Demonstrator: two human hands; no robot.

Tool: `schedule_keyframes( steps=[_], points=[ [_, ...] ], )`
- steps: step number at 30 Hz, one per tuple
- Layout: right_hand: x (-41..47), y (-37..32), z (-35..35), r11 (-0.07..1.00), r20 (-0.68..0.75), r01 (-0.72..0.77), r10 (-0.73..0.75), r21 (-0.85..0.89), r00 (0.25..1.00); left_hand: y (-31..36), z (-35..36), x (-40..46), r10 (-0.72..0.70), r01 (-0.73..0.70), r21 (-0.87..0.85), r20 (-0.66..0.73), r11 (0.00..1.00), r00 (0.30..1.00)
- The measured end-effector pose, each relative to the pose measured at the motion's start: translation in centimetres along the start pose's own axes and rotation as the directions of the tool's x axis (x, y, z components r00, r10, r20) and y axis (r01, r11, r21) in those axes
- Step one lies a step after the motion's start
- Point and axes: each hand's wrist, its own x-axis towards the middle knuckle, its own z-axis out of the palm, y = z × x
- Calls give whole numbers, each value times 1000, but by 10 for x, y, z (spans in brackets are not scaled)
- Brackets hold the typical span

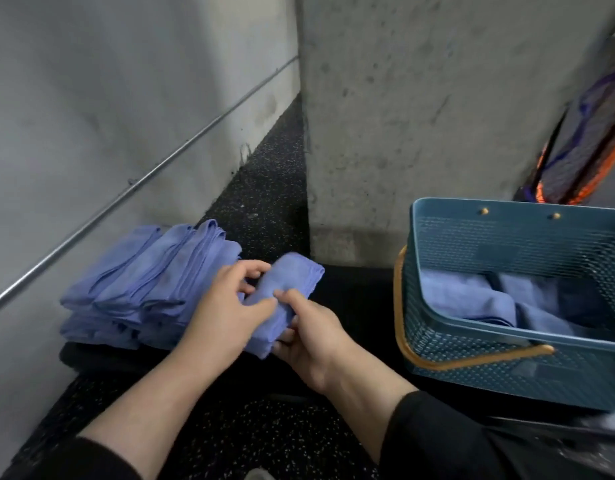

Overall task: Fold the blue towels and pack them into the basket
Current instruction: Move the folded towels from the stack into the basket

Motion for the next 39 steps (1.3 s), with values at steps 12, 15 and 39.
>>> schedule_keyframes(
  steps=[12, 15, 39],
  points=[
    [-96, -92, -9, 811, -7, 534, -551, -239, 834, 80, -6, -11, 9, 65, -703, 101, 708, 995],
    [-119, -119, -33, 726, -51, 582, -640, -366, 767, 97, 5, -10, 71, 49, -695, 144, 718, 987],
    [-157, -310, -194, -396, 163, 127, -56, -909, 985, 197, 161, 22, 408, -354, -229, 266, 907, 874]
  ],
)
